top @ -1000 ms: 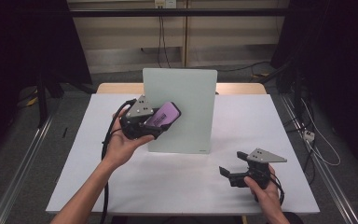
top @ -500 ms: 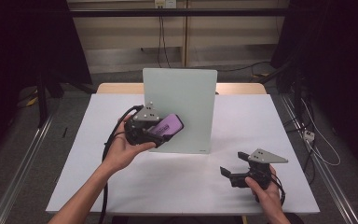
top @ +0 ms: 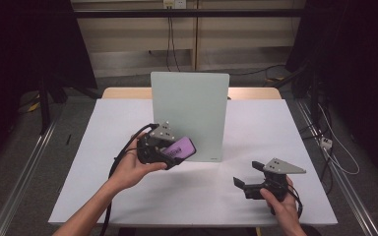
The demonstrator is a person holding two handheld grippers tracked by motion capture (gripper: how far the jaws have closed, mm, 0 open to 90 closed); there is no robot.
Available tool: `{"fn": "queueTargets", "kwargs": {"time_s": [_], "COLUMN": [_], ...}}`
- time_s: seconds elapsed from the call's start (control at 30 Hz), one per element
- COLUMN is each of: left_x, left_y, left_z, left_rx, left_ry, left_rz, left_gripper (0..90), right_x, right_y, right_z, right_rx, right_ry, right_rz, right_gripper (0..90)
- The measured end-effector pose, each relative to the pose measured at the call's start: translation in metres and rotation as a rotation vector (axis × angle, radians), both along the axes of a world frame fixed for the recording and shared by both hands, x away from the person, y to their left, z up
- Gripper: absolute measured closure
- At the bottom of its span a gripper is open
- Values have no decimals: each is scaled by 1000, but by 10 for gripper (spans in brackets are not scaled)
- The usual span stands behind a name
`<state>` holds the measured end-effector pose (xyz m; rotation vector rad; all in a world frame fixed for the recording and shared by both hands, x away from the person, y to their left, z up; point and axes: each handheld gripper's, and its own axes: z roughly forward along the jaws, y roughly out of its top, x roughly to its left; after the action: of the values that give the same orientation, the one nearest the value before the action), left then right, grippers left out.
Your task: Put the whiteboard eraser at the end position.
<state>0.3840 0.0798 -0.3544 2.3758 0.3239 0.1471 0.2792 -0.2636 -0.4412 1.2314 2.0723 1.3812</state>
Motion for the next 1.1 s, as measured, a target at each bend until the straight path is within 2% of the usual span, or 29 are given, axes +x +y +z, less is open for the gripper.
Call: {"fn": "queueTargets", "kwargs": {"time_s": [0.03,0.1,0.4,0.73,0.83,0.9,0.93,0.97,1.07,1.1], "left_x": [-1,-3,-11,-16,-19,-23,-24,-26,-26,-25], "left_y": [-2,-7,-25,-30,-36,-42,-43,-45,-48,-50], "left_z": [-2,-5,-24,-31,-38,-42,-43,-44,-49,-51], "left_rx": [12,32,79,103,103,140,155,149,164,181], "left_ry": [3,-19,41,73,116,99,106,115,121,126], "left_rz": [0,-2,-69,-105,-145,-158,-169,-172,-172,-174], "left_gripper": [408,407,407,407,406,407,407,406,406,406], "right_x": [0,1,2,2,2,2,2,1,1,1], "right_y": [0,-1,0,1,1,1,2,2,2,1], "right_z": [0,0,0,1,1,1,1,2,2,1], "right_rx": [1,5,6,4,7,3,2,1,3,3], "right_ry": [1,3,-1,1,1,-1,-2,-3,-5,-4], "right_rz": [0,-2,7,9,7,10,12,13,14,12], "right_gripper": [59,59,59,60,59,59,59,60,60,60]}}
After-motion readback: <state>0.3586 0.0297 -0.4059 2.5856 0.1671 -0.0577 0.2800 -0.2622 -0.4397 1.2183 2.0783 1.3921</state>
